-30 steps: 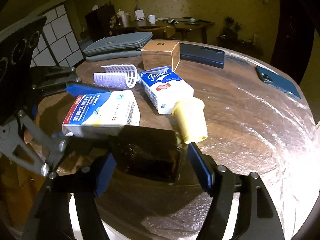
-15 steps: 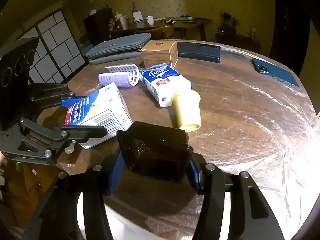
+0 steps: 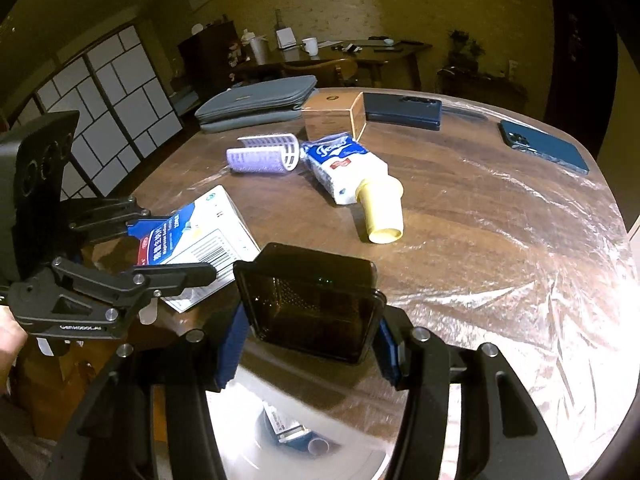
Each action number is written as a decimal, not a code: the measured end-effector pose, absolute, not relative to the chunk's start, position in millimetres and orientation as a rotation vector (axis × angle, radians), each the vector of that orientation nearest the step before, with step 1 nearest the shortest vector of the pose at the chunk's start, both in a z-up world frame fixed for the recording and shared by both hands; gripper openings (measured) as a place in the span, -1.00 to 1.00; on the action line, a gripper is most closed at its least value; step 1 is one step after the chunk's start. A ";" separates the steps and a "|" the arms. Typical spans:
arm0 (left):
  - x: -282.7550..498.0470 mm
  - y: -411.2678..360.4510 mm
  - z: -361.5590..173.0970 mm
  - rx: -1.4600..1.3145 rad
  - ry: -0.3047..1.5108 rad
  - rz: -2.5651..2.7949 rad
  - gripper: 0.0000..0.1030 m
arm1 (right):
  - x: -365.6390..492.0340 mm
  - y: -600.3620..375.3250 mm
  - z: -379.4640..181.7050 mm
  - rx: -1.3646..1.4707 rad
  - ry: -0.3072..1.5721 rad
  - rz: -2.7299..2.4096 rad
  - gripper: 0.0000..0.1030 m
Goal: Collect trash
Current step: 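Carry the Naproxen box and brown bottle over the white bin with both tools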
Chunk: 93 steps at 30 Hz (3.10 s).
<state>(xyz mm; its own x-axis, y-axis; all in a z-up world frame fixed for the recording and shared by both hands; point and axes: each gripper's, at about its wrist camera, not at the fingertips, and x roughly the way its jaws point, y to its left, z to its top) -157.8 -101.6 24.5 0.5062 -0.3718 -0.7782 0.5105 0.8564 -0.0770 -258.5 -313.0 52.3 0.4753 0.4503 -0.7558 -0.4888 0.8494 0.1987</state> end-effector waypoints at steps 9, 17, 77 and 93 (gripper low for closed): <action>-176.5 -100.2 23.4 0.131 0.916 -0.475 -0.08 | -281.9 -312.8 49.8 -0.077 0.932 0.601 0.04; -196.6 -101.4 24.2 0.132 0.921 -0.469 -0.08 | -301.6 -312.1 49.2 -0.096 0.949 0.630 0.04; -251.4 -128.2 -67.5 0.254 1.160 -0.545 -0.08 | -331.3 -299.3 -33.8 -0.231 1.157 0.657 0.04; -243.9 -140.8 -84.6 0.263 1.194 -0.520 -0.08 | -320.1 -288.8 -55.2 -0.236 1.170 0.623 0.04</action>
